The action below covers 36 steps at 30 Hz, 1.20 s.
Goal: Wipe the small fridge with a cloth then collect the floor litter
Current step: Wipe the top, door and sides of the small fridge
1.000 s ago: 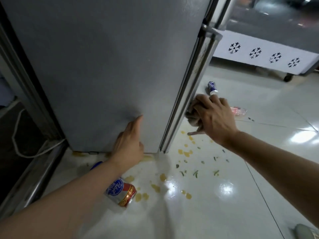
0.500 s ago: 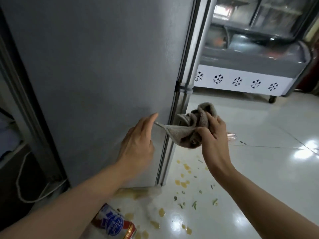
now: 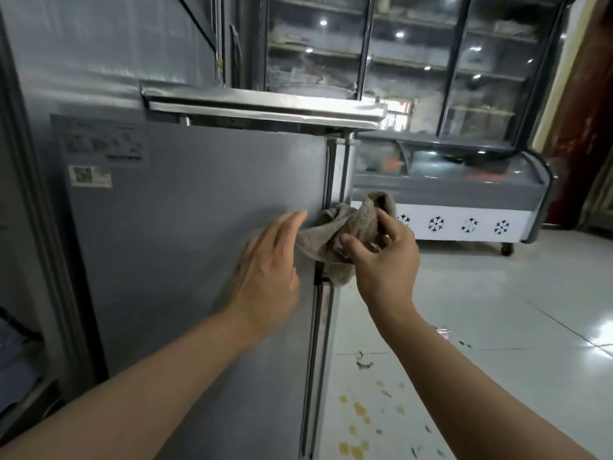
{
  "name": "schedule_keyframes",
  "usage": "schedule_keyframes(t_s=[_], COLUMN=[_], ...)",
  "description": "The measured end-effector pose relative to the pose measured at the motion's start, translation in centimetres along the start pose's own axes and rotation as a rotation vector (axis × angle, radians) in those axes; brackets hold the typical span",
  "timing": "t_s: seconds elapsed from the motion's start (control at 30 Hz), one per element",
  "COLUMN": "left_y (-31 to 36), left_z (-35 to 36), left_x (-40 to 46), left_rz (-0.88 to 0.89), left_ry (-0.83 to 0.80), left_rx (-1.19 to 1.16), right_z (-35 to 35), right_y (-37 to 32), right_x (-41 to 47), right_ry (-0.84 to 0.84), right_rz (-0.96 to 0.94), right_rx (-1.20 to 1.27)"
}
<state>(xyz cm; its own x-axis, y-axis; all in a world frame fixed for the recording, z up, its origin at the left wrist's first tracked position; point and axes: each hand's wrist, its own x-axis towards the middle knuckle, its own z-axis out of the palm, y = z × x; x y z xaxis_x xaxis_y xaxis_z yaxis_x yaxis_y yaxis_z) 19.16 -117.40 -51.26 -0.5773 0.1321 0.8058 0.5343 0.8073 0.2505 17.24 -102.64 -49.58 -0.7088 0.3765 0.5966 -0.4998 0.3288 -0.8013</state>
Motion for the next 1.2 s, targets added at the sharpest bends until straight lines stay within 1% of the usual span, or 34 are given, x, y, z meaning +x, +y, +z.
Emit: schedule_keyframes(t_s=[0.1, 0.27, 0.4, 0.5, 0.53, 0.63, 0.83, 1.07, 1.2], left_y=[0.1, 0.3, 0.4, 0.3, 0.2, -0.2, -1.2, -1.8, -2.9], left_z=[-1.0, -2.1, -2.6, -2.7, -2.6, -2.3, -1.5, -0.1, 1.0], left_x=[2.4, 6.5, 8.8, 9.9, 10.2, 11.0, 10.8, 10.0, 8.2], left_rz=[0.035, 0.046, 0.06, 0.057, 0.05, 0.024, 0.056, 0.075, 0.14], left_ry=[0.012, 0.048, 0.061, 0.059, 0.051, 0.004, 0.011, 0.062, 0.061], left_rx=[0.056, 0.114, 0.185, 0.247, 0.275, 0.346, 0.429, 0.391, 0.397], right_z=[0.9, 2.5, 3.4, 4.1, 4.4, 5.5, 6.2, 6.3, 6.3], right_y=[-2.3, -4.9, -5.1, -5.3, -5.4, -5.5, -4.6, -2.2, 0.4], right_x=[2.3, 5.4, 6.9, 7.6, 7.8, 8.2, 8.3, 6.5, 4.5], right_ry=[0.08, 0.235, 0.223, 0.233, 0.214, 0.164, 0.223, 0.257, 0.248], right_rz=[-0.006, -0.069, -0.049, -0.031, -0.023, -0.006, -0.015, -0.039, -0.026], right_rx=[0.033, 0.023, -0.078, -0.278, -0.284, -0.156, -0.034, 0.03, 0.039])
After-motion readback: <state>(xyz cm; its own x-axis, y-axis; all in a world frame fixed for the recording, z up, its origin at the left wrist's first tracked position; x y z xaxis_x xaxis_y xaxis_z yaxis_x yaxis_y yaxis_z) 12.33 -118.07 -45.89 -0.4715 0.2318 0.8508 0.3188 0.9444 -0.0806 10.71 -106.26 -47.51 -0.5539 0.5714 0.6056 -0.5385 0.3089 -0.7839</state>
